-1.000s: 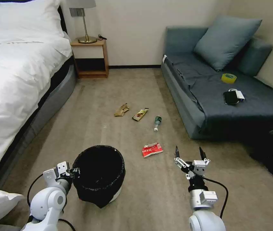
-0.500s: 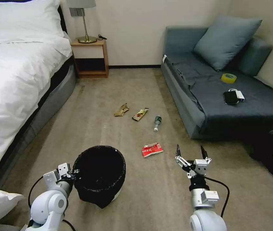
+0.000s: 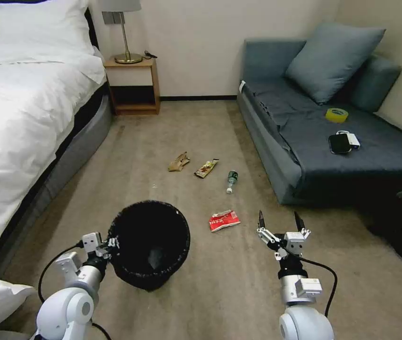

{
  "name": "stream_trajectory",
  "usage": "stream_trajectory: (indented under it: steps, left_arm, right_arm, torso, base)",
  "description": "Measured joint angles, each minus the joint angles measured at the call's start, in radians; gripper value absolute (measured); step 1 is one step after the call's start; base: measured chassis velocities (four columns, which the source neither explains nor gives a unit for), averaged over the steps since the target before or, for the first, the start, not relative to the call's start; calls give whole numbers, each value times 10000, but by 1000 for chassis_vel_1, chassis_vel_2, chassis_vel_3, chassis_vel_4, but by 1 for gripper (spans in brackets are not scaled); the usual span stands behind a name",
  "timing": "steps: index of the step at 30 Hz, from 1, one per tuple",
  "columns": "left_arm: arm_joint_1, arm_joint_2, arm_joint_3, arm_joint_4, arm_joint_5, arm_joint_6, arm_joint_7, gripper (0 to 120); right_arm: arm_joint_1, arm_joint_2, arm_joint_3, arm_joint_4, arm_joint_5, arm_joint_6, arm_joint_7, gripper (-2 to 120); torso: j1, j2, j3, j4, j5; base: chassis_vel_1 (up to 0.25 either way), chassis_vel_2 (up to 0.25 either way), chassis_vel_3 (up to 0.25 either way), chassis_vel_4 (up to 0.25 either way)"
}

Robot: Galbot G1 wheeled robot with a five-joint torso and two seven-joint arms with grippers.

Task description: Pick up the trash bin, then pick up the garbage on the floor and place it into the trash bin.

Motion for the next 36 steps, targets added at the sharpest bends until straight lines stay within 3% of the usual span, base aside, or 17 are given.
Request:
stream_trajectory:
  steps: [3,11,20,36]
  left_arm:
    - [84,-94,-338,-116,378,-345,219,4]
    - [116,-164,-639,-592,6,-408,291,4]
    - [129,-240,-522,-845,-590,-93,130,4]
    - [87,-268,-587,-794,-798,-10,3,4]
  right_arm:
    - [-122,-71,48,199,32,-44,-90,100]
    - [-287,-167,113,522,106,-196,-290,100]
    - [-176,-126,49,425,-36,-315,-343,100]
    - [-99,-96,32,348,-115,-575,-343,100]
  torso:
    - [0,0,0,1,0]
    - [0,0,0,0,-1]
    - [0,0,0,0,0]
    - [0,0,0,0,-1]
  base:
    - [0,0,0,0]
    - [0,0,0,0]
    - [0,0,0,0]
    - [0,0,0,0]
